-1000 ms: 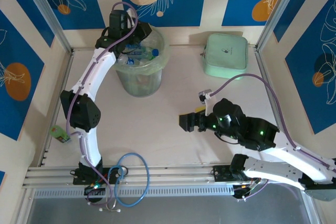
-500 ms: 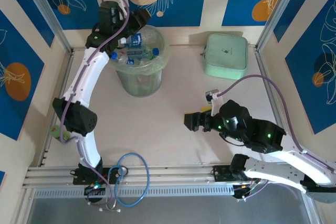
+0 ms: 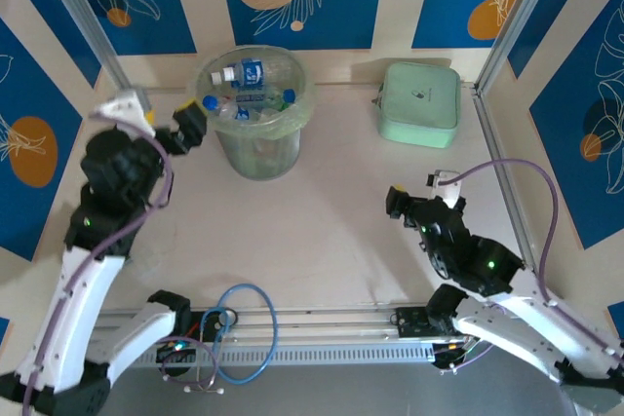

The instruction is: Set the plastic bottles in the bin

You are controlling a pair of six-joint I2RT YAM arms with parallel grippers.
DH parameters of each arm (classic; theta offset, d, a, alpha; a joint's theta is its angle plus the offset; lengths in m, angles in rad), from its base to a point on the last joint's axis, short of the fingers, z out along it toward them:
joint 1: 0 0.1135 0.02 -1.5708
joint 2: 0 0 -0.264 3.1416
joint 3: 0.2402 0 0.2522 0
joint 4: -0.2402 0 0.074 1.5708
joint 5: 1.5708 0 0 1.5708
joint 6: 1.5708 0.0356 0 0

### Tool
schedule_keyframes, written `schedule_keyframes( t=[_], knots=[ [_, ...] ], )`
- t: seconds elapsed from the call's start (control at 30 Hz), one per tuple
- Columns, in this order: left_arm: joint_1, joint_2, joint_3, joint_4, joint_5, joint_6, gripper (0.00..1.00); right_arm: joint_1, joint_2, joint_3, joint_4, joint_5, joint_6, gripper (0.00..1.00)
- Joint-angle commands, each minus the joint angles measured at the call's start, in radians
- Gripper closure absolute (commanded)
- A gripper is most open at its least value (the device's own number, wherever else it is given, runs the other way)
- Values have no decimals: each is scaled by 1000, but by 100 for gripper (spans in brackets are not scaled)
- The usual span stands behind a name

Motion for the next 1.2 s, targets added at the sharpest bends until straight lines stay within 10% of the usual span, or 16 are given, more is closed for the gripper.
schedule_keyframes(
  t=[0.0,0.3,0.43,0.87,0.97,1.17],
  knots=[
    [7,0,-246,-72,-370,111,1,-220,106,17,51,-49,-17,1],
    [38,69,-624,282,-551,154,1,-448,362,-172,396,121,-103,1],
    [106,211,-659,447,-426,155,1,-491,473,-286,706,87,-218,1],
    [147,665,-763,1264,-208,357,1,-763,753,-389,1426,-737,-415,1],
    [160,692,-720,1203,-74,380,1,-746,931,-418,1679,-769,-444,1],
    [228,733,-759,1286,73,343,1,-746,926,-321,1472,-786,-453,1]
  ],
)
